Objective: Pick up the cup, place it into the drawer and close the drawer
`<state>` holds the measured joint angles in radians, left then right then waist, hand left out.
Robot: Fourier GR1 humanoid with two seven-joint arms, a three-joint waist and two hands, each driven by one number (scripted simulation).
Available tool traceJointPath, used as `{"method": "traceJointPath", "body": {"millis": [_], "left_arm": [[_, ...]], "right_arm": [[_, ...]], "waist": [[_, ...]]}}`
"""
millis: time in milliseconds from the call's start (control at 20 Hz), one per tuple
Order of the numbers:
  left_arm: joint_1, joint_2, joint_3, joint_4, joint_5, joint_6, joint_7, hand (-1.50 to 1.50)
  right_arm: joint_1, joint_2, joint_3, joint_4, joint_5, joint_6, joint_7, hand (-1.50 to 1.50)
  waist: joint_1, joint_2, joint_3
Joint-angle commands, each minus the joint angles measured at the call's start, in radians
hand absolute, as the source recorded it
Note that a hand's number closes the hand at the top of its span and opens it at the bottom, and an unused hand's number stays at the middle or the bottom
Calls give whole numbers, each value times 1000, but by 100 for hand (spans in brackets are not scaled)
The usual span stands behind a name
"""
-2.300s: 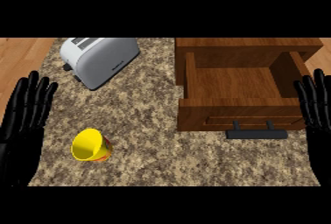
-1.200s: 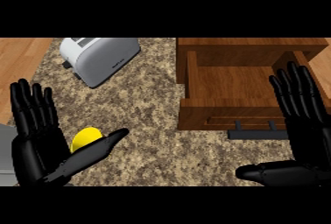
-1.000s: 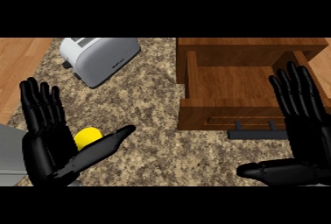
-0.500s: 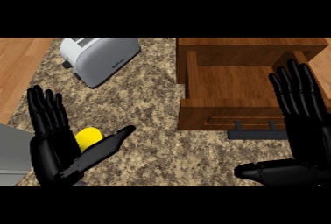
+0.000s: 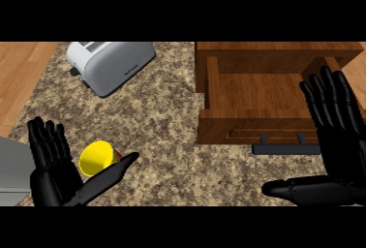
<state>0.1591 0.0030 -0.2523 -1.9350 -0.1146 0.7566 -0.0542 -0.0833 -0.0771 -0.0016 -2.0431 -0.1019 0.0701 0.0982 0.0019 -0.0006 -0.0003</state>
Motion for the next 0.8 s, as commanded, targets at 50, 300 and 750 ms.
{"method": "traceJointPath", "body": {"millis": [50, 300, 750], "left_arm": [[46, -3, 13, 64, 70, 30, -86, -150], [104, -3, 53, 167, 216, -15, -284, -150], [55, -3, 109, 382, 328, -89, -406, -150]], "right_arm": [[-29, -17, -30, 5, -28, 20, 15, -150], [12, -7, -32, 33, -25, 39, -45, -150], [32, 1, -22, -9, -21, 39, -14, -150]], "waist": [[0, 0, 0], [1, 0, 0], [-2, 0, 0]]}}
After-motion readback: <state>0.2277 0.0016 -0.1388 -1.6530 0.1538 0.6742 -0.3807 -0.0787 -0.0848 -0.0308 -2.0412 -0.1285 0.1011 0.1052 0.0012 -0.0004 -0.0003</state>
